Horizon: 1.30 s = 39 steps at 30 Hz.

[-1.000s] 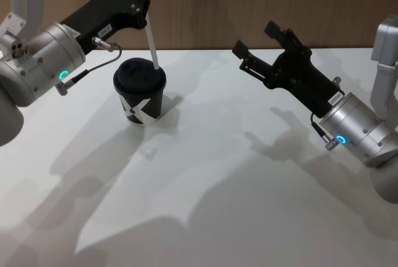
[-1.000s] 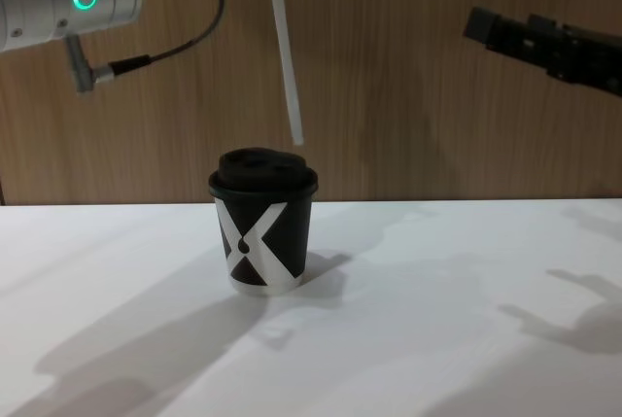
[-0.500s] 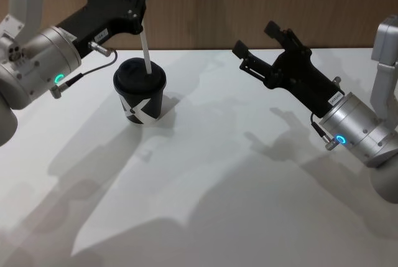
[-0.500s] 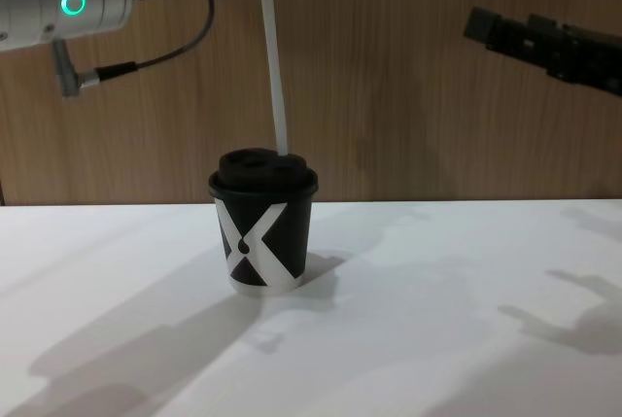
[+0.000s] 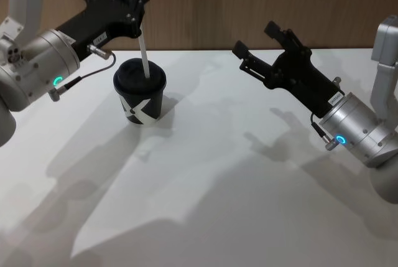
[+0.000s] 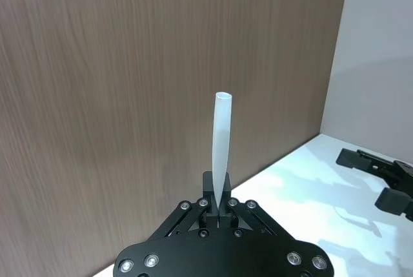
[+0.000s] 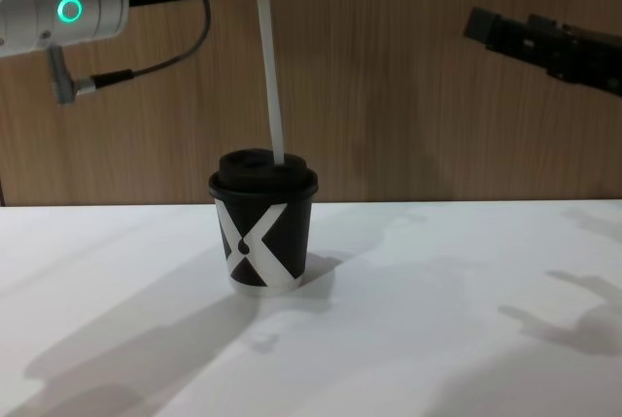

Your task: Pick up the straw with one hand, pass it to the other hand, and insert it into the cup.

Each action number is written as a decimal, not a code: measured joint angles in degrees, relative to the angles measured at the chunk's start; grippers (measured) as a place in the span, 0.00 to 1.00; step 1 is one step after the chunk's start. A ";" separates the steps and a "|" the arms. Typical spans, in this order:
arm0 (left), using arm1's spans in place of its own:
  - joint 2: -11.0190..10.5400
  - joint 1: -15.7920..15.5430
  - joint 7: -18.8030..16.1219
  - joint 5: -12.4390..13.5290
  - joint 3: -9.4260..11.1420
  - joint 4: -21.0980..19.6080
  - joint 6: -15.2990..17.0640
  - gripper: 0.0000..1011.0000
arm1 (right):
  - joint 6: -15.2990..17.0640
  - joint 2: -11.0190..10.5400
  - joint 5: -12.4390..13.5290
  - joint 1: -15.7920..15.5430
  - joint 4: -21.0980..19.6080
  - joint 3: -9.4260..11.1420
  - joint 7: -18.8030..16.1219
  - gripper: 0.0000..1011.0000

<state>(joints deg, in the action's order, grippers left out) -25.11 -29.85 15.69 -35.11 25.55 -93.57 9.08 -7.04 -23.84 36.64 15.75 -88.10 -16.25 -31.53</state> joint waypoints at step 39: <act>3.63 -1.39 2.78 2.80 0.51 9.04 -2.56 0.28 | 0.00 0.00 0.00 0.00 0.00 0.00 0.00 0.99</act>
<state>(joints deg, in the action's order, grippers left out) -21.48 -31.25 18.47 -32.32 26.05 -84.53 6.52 -7.05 -23.84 36.64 15.75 -88.10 -16.25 -31.53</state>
